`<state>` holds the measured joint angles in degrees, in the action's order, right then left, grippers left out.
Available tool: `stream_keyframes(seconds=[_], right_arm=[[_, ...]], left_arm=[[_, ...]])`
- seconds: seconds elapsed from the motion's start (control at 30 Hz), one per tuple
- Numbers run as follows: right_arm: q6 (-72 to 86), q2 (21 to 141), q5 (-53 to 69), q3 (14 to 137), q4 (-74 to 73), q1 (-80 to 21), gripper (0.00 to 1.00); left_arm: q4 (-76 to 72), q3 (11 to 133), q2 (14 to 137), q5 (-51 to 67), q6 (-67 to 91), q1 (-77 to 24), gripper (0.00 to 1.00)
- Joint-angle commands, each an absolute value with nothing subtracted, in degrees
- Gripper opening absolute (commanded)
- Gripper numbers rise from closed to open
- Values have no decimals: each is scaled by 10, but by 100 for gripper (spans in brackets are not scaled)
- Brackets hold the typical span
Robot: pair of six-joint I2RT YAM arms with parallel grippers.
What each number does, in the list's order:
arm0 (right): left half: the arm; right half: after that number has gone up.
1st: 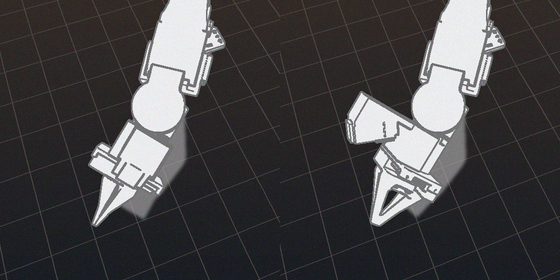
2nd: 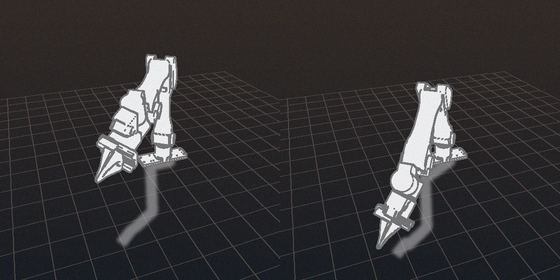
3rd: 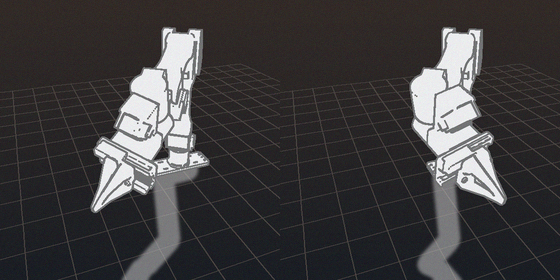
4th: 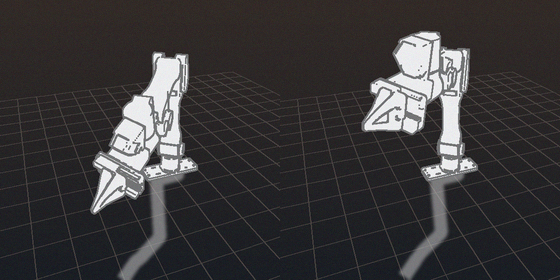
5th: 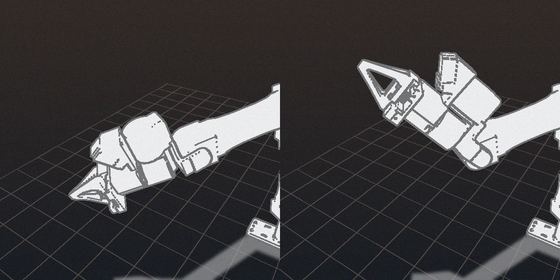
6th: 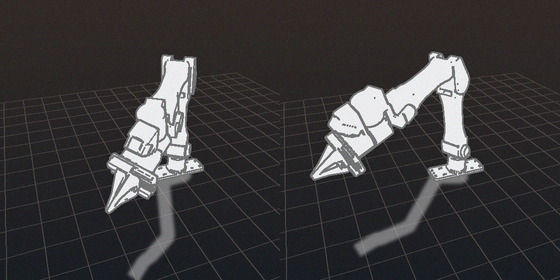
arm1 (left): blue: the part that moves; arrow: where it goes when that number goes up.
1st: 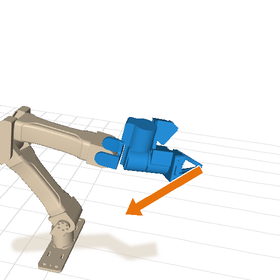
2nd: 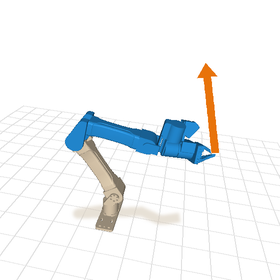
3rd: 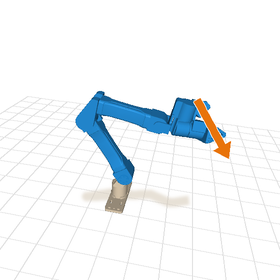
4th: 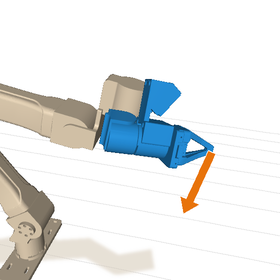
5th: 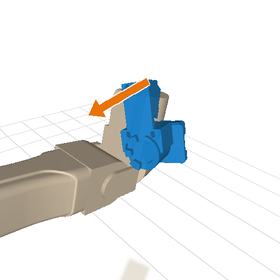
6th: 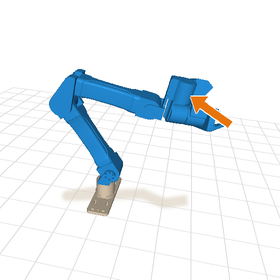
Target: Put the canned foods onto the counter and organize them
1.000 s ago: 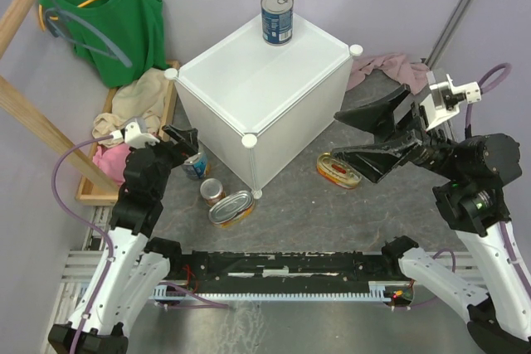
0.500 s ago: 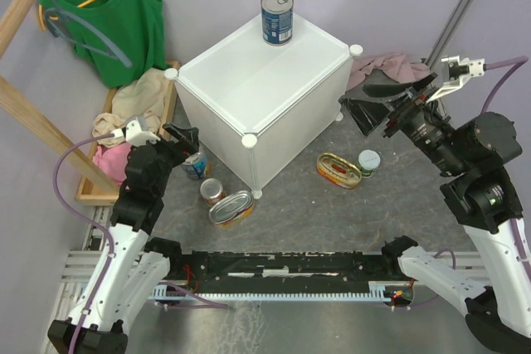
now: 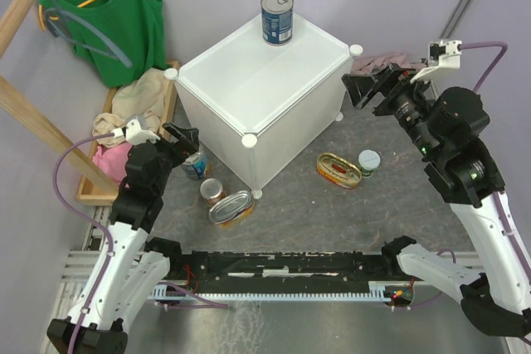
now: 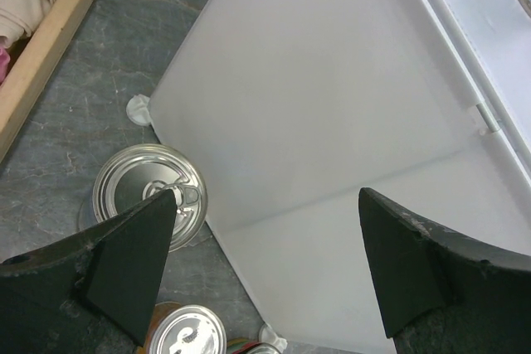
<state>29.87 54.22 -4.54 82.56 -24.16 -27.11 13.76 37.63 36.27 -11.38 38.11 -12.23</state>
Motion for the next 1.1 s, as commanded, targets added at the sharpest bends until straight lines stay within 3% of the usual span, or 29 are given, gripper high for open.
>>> stream_keyframes(seconds=[0.0, 0.33, 0.6, 1.07], right_arm=[[267, 554, -76, 860, -232, -273, 92], [255, 561, -3, 866, -219, -273, 93], [271, 549, 21, 871, -222, -273, 88], [294, 543, 76, 861, -208, -273, 56]], left_arm=[[133, 405, 362, -114, 406, -120, 96], [129, 395, 364, -117, 384, -120, 96], [112, 394, 380, -100, 386, -120, 96], [116, 420, 389, -91, 378, -120, 94]])
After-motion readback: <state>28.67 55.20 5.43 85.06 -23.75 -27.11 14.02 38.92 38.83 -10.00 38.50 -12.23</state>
